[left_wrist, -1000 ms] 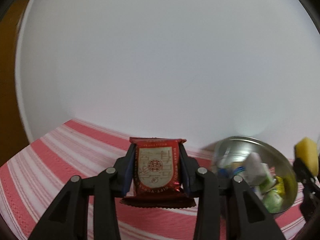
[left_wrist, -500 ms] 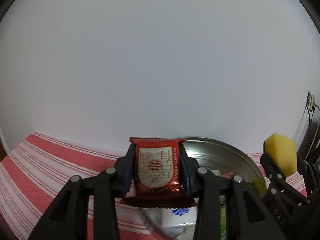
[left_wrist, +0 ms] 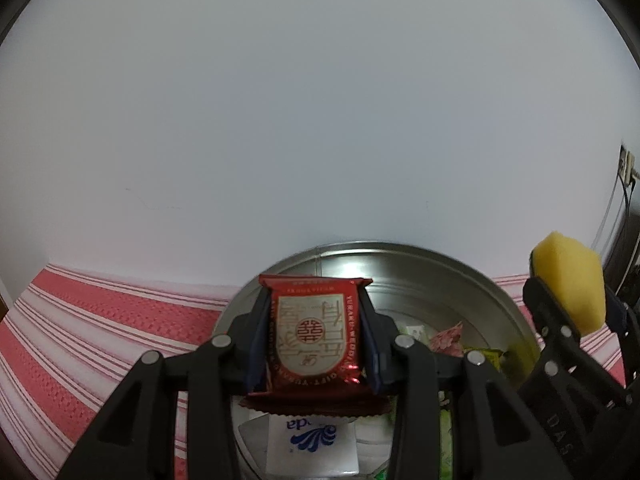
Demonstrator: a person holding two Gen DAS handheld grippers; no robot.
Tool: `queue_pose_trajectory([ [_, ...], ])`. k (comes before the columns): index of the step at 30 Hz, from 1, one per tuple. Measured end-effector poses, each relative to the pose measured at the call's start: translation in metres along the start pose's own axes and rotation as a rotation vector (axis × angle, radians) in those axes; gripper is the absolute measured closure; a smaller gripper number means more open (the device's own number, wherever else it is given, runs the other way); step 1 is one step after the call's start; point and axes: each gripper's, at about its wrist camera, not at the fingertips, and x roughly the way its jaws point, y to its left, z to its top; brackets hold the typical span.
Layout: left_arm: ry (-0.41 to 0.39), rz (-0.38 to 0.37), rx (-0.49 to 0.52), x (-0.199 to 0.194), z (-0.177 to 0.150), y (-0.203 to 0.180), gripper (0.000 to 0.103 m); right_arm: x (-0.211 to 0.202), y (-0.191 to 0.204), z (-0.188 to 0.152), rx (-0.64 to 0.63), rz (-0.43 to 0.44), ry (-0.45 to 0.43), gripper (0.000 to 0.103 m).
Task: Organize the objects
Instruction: 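Carry the yellow sponge and red snack packet over the metal tin, then open both grippers to drop the sponge and snack packet into the tin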
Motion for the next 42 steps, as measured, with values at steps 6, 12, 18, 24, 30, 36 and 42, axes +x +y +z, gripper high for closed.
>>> queue_pose_trajectory([
  [6,0.024,0.015,0.008,0.013,0.007,-0.002,0.064,0.011,0.005,-0.007,0.005,0.001,0.022,0.03],
  [12,0.045,0.032,0.028,0.02,0.009,-0.016,0.064,0.022,0.019,-0.015,-0.026,0.015,0.046,0.03],
  [18,0.051,0.05,0.048,0.026,0.008,-0.022,0.064,0.03,0.028,-0.022,-0.034,0.038,0.076,0.03],
  [24,-0.008,0.062,0.091,0.037,0.006,-0.024,0.052,0.038,0.037,-0.03,-0.034,0.082,0.104,0.029],
  [30,-0.071,0.047,-0.029,0.025,0.012,-0.009,0.0,0.052,0.023,-0.04,0.123,0.204,0.173,0.026],
  [36,-0.096,0.078,0.008,0.022,0.007,-0.007,0.0,0.052,0.043,-0.033,0.104,0.286,0.12,0.023],
  [42,-0.076,0.073,-0.056,0.015,0.004,0.015,0.0,0.054,0.068,-0.039,0.106,0.347,0.119,0.023],
])
